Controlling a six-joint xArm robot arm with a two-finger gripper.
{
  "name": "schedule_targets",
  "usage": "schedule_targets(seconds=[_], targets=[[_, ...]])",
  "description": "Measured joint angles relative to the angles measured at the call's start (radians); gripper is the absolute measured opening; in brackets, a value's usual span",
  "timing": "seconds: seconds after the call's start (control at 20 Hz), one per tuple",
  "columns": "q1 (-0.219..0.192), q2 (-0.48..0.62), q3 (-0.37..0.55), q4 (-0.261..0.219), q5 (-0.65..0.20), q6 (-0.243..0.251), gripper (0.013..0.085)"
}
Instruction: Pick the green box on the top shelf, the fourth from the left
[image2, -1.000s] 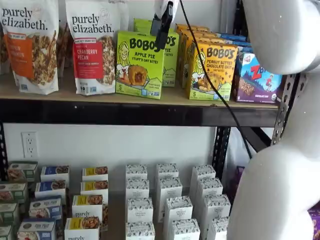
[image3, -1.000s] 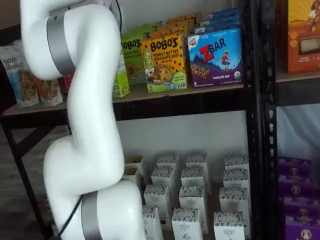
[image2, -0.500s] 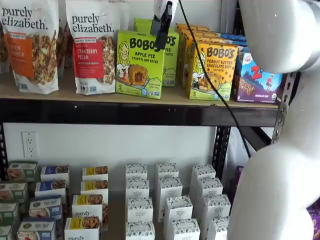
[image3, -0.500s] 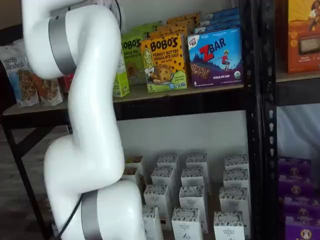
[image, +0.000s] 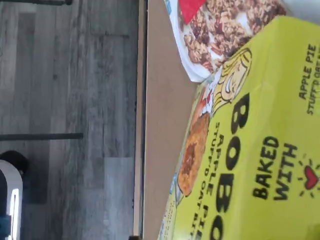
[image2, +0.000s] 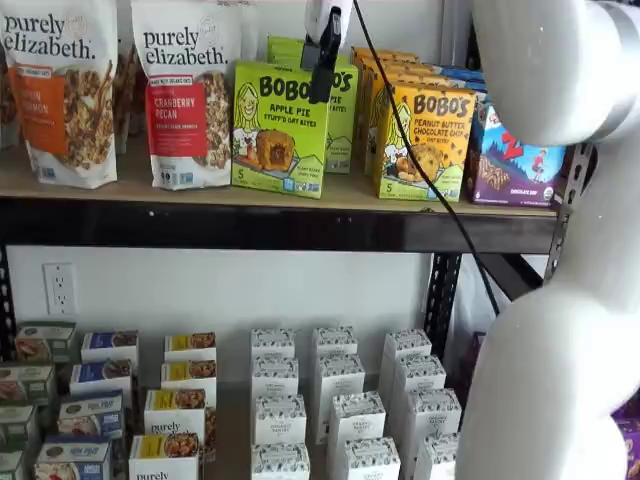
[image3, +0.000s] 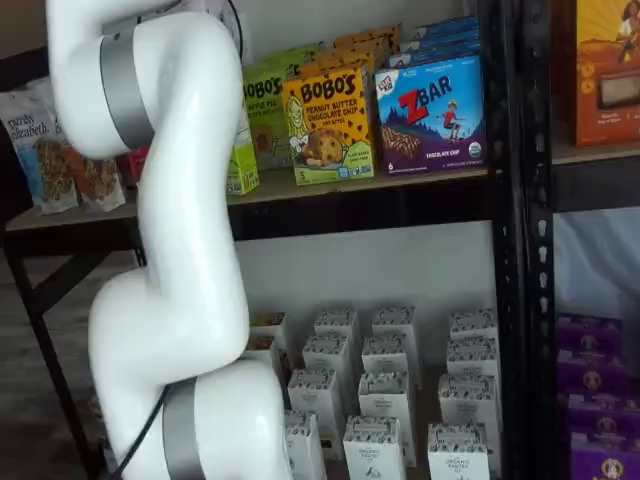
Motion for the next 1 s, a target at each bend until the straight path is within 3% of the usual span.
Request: schedule_targets(seconds=[1.0], targets=[[0.009,0.007,0.035,-0.014,-0.031,0.003,0.085]])
